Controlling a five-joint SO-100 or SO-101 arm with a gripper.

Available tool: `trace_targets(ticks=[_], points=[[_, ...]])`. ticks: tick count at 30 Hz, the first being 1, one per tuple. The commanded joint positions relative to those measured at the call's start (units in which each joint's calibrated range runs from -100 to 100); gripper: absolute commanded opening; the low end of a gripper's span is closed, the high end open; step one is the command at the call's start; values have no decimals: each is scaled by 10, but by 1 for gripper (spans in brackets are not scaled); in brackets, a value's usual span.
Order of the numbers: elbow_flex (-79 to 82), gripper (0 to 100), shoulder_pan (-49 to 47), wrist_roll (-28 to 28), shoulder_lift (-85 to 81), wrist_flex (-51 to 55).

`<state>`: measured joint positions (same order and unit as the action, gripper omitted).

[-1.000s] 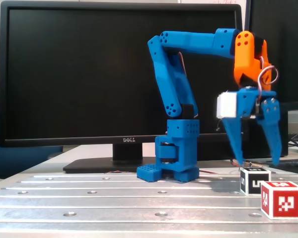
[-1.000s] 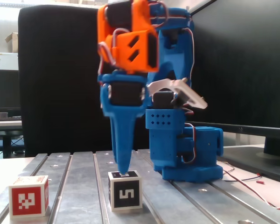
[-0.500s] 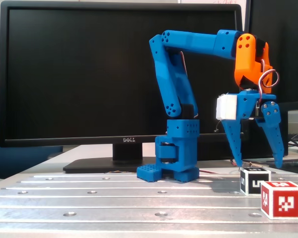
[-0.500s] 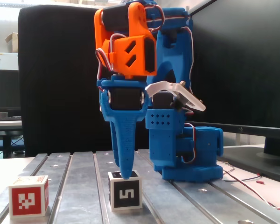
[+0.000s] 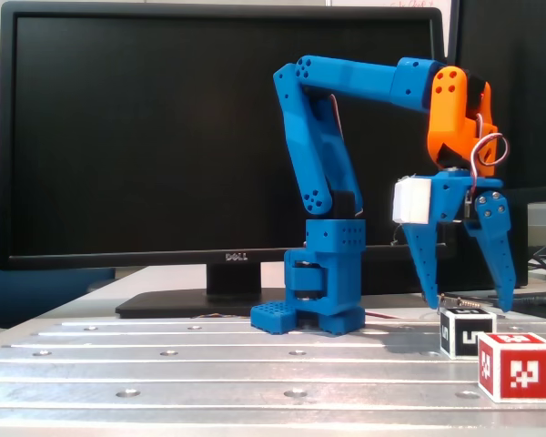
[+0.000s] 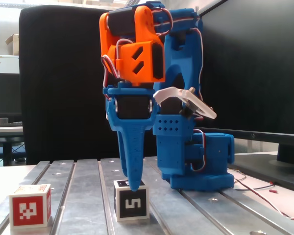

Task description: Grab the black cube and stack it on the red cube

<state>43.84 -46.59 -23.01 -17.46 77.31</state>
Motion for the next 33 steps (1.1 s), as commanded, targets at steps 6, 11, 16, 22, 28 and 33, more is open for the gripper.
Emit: trace_targets(ticks=[6,11,16,22,28,33], points=[[2,28,2,-2,1,-11],[1,28,2,-2,22,-13],[-6,28,2,-2,46,-24],[-5,28,0,-4,51,-34],[3,28,-2,-6,54,-58],[5,28,-1,-5,56,-59]])
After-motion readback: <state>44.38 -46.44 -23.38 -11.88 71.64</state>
